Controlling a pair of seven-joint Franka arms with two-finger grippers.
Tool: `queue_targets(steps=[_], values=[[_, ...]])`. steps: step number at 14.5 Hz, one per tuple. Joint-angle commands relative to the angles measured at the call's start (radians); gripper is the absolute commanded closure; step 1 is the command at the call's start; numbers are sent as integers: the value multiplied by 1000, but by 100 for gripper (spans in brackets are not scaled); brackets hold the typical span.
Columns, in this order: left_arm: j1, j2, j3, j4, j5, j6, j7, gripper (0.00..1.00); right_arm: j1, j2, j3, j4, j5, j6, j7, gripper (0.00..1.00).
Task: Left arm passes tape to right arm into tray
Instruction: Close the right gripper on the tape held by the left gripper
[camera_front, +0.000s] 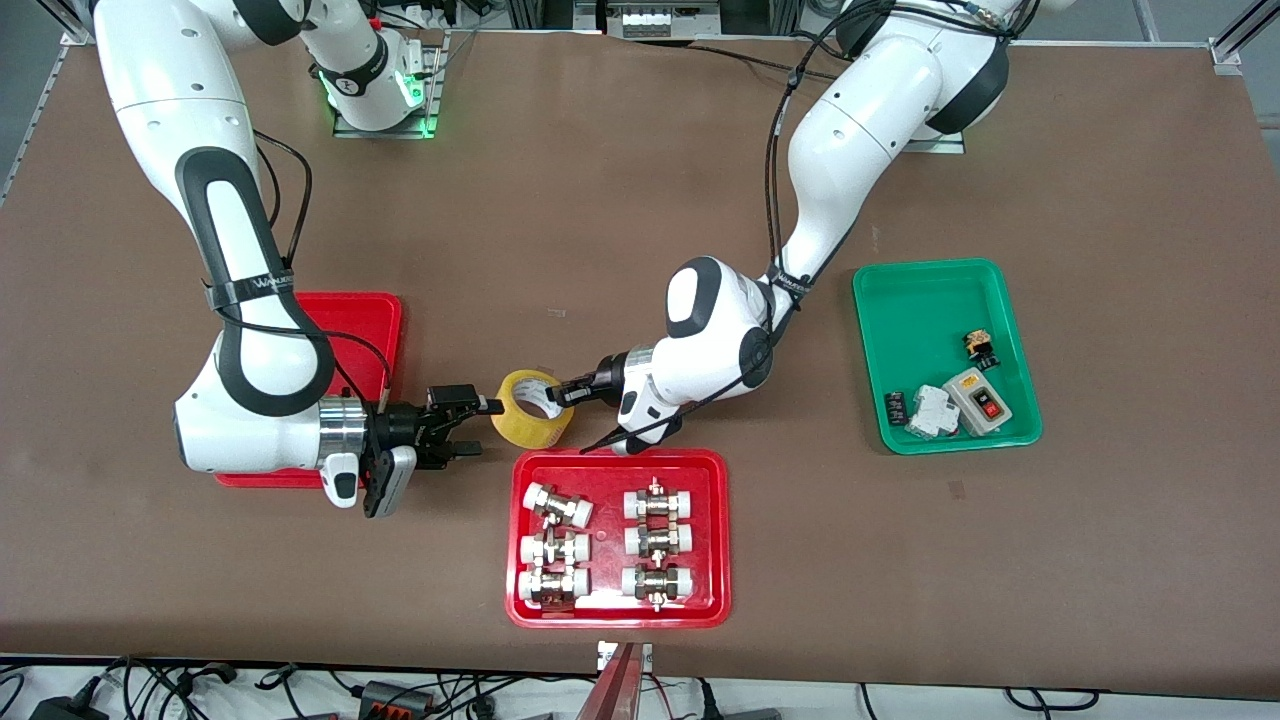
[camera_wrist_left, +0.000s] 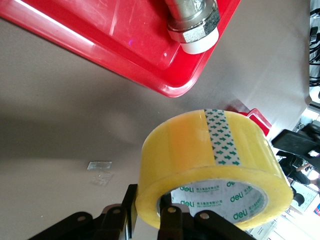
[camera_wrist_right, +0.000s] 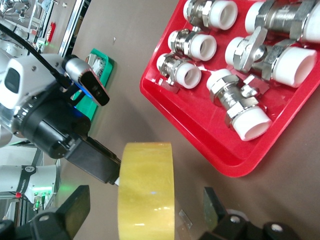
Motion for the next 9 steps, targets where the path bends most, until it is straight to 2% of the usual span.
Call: queue_targets(steps=[1,9], values=[[-11,14,4,42,-28,6,-13,99,2,23,13,9,24,-12,-28,0],[-12,16,4,42,-28,6,-12,99,27,20,13,-3,24,-18,-34,0]])
